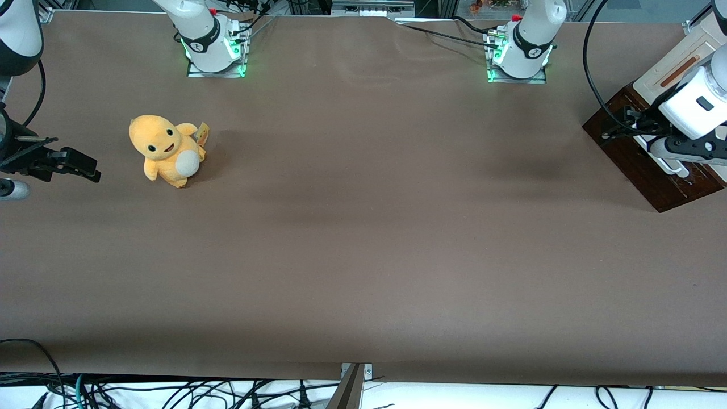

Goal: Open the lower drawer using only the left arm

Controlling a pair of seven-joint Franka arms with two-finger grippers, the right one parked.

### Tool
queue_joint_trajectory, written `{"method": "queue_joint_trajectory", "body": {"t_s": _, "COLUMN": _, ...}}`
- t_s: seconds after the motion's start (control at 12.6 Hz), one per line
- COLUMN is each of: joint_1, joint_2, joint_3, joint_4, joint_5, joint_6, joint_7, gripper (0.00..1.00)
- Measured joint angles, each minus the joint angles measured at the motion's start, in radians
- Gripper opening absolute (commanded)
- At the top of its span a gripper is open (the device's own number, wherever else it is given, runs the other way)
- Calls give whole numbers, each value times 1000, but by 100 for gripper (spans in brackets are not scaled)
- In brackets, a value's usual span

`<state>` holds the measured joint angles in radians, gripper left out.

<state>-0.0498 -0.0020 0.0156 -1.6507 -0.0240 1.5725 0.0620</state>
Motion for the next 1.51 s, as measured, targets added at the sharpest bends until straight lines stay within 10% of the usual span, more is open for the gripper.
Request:
{"method": "queue_joint_trajectory", "body": {"t_s": 0.48, "joint_1": -6, "joint_2": 11, "joint_3": -2, "joint_4": 0, "joint_5": 18, "joint_6": -9, "joint_7": -90, "gripper": 100}}
{"method": "queue_joint_trajectory", "body": {"t_s": 0.96, "joint_1": -16, "joint_2": 59, "joint_3": -89, "joint_4": -1, "joint_5": 326, "joint_6": -74, "joint_7": -168, "gripper": 100}}
{"method": "queue_joint_trajectory", "body": {"t_s": 1.51, "joint_1": 3, "joint_2": 230, "joint_3": -78, "joint_4": -8, "joint_5": 465, "joint_6": -238, "joint_7": -316, "gripper": 100}}
